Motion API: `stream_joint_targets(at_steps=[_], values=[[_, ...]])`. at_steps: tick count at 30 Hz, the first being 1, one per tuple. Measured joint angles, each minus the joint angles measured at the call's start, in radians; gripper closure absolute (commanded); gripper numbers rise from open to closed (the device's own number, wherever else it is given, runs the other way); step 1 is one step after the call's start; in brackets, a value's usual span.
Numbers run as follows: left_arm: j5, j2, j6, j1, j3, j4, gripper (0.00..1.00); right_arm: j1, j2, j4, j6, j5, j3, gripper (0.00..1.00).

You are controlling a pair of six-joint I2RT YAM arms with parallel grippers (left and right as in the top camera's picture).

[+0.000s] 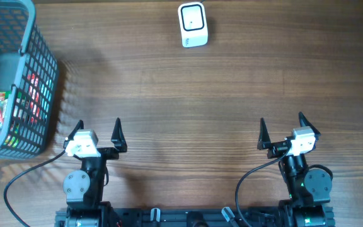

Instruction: Scan the item barcode

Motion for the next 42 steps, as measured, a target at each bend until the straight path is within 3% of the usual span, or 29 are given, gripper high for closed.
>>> stream_joint_targets(at_steps=[42], values=[[-0.020, 0.000, 0.000, 0.001, 0.000, 0.000, 0.00, 0.000, 0.000, 0.000, 0.000, 0.000, 0.000, 0.00]])
